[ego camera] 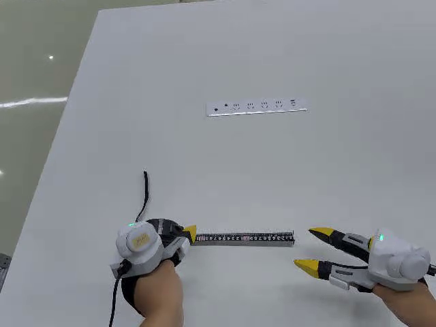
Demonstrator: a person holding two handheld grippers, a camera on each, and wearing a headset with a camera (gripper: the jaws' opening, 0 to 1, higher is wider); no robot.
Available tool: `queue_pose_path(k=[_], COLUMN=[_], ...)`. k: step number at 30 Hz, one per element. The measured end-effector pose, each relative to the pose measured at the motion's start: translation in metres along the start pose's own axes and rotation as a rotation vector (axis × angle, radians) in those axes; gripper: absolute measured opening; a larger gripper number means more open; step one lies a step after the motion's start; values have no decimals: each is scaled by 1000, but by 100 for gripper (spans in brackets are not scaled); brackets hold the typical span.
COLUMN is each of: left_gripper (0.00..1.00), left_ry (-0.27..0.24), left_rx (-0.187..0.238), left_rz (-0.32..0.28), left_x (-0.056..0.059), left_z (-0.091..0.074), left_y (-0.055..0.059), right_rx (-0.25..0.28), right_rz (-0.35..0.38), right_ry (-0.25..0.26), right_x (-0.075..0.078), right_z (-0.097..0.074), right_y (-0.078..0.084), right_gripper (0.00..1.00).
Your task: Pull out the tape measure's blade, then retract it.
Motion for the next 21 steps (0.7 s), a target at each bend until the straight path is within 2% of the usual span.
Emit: queue_pose_path(k=[9, 21], left_gripper=[79, 75], left_ry=[-10, -26], left_rx=[1, -13], left_rz=[-13, -7], left_x=[0, -2], left_z=[0, 1], left_y=[-1, 0], right_rx=[-9, -17], right_rz=[-26, -39], right_ry=[-30, -44], right_x=[2, 8], right_z=[10, 20], right_y=[1, 1], right_gripper=[43, 40])
Point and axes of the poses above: the centre of the closed fingertips' face, and the gripper's own axes: z roughly forward along the fingers, x roughly to its right, y roughly out of its underside, the point moved 1 cm from there along -z, roughly backward along the fingers, and after that the axes turned 12 degrees about -x, right-handed, at the moved point
